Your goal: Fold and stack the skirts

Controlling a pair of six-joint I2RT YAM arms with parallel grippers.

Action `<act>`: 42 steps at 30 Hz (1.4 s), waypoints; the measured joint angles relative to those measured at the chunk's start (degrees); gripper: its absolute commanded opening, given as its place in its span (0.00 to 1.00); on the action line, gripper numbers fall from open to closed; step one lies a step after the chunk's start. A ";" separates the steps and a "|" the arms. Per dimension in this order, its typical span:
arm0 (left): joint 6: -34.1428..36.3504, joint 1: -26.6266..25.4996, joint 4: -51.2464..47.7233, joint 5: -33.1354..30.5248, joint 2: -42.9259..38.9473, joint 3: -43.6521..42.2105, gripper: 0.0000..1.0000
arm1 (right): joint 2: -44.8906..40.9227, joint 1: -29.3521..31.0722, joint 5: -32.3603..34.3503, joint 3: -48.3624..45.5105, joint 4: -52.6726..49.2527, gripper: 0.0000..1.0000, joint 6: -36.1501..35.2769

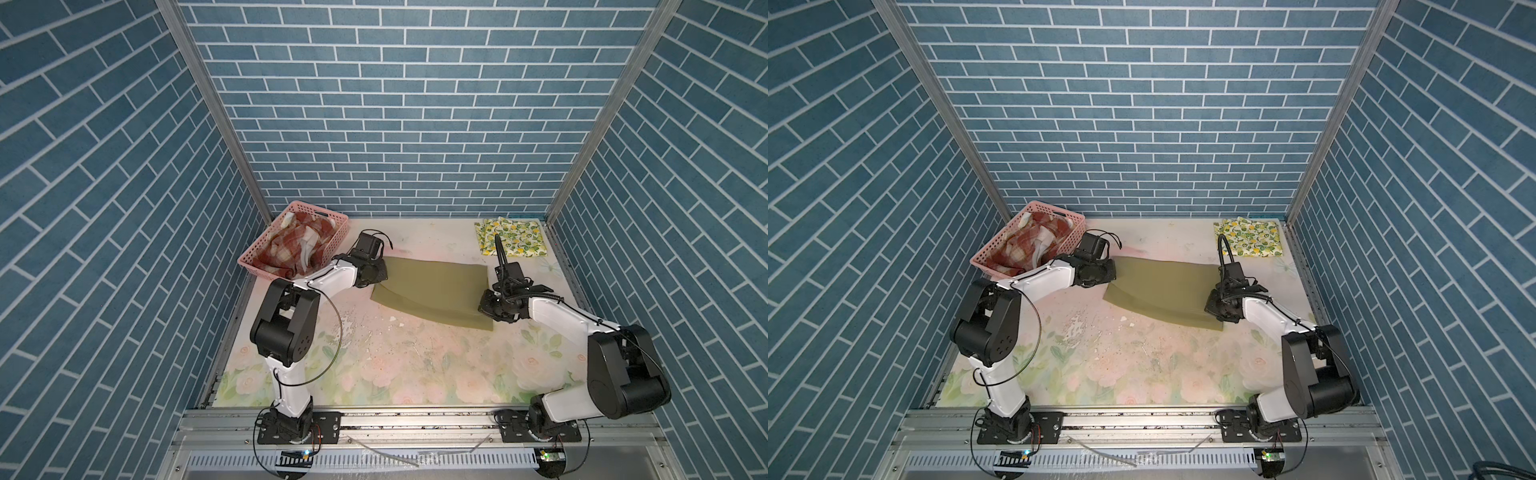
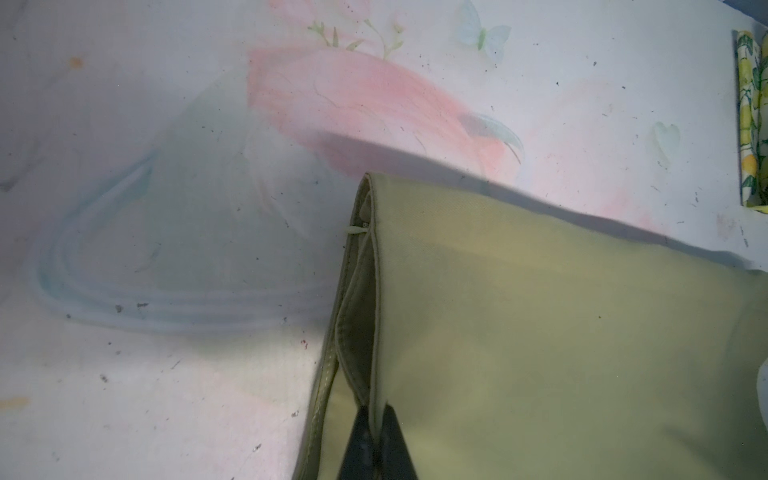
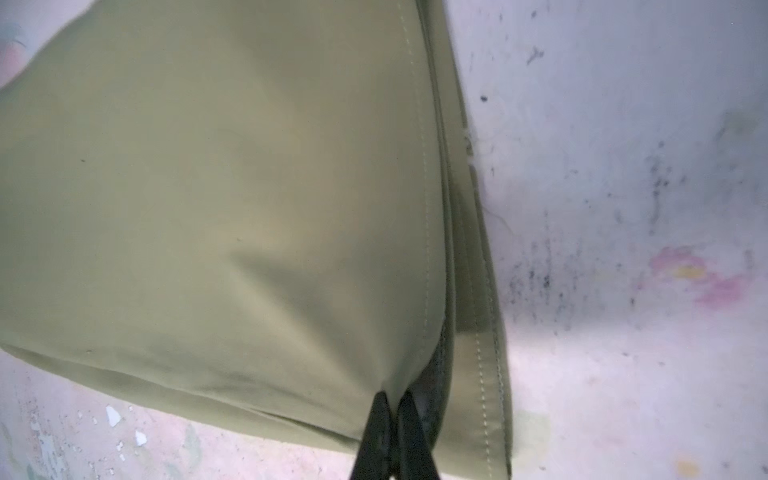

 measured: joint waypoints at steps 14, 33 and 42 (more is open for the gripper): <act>0.85 -1.38 -2.14 -0.26 -5.42 -1.51 0.00 | -8.61 -0.79 2.95 1.55 -6.73 0.00 -1.88; 1.11 -2.32 -0.02 -1.05 -5.60 -11.19 0.54 | -10.36 -0.83 1.75 -9.90 -3.63 0.63 -1.60; 4.35 -1.90 -3.34 -4.02 -6.08 -4.46 0.74 | -6.86 -6.19 -2.67 -7.50 -0.90 0.70 -1.70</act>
